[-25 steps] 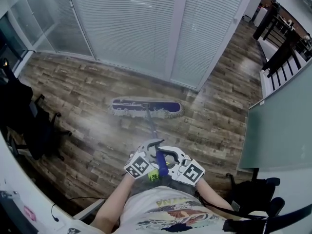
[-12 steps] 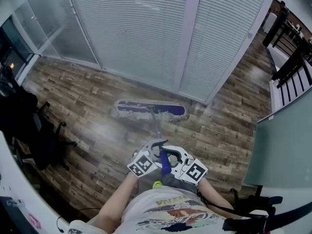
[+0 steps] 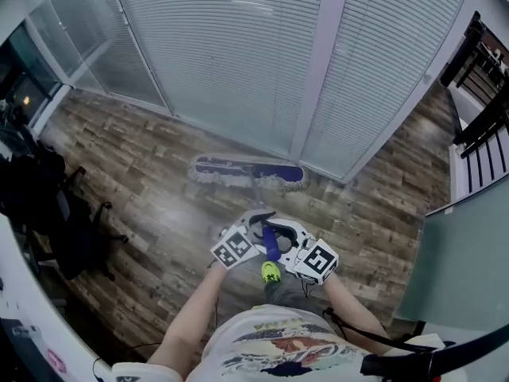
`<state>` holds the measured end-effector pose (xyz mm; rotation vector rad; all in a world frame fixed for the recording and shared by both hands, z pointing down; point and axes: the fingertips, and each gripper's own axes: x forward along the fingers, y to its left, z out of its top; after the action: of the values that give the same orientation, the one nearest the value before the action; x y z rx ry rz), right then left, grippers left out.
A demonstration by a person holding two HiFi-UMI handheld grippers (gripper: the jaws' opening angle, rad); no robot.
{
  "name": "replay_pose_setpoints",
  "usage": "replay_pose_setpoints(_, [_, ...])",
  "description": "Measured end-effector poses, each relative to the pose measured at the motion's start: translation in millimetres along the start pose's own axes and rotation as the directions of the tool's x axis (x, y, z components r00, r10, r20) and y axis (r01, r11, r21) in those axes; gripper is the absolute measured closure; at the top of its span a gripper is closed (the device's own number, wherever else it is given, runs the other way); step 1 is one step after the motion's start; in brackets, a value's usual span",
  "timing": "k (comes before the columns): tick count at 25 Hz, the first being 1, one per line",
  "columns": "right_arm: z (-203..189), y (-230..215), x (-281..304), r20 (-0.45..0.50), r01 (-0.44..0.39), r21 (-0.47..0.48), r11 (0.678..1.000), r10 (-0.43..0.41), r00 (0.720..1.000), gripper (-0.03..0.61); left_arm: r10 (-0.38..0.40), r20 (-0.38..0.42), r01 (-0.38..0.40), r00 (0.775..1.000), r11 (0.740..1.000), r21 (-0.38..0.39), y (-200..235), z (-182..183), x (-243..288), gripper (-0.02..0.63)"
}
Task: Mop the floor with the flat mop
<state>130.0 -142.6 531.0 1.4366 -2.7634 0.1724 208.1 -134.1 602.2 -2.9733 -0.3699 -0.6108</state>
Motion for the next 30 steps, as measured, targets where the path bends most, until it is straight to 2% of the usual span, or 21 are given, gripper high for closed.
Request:
replay_pose_setpoints(4, [-2,12,5,-0.044,-0.023,-0.012,1.000,0.023,0.999,0.353,0.003,-0.002,-0.003,1.000,1.000,-0.016,-4,-5,-10,0.433])
replay_pose_setpoints(10, [-20,69,-5,-0.095,-0.025,-0.018,1.000,0.023,0.995,0.353,-0.018,-0.015,0.018,1.000,1.000,-0.012,-56,-24,-32,0.423])
replay_pose_setpoints(22, [-45,242,-58,-0.105,-0.025,-0.006,1.000,0.024,0.994,0.353,-0.023,-0.013,0.023,1.000,1.000,-0.018,-224,-54,-95,0.419])
replay_pose_setpoints(30, [-46,327,-110,-0.102,-0.086,-0.008,0.996,0.085,0.991,0.353,0.012,-0.008,-0.013,1.000,0.999,-0.052,-319,-49,-115,0.417])
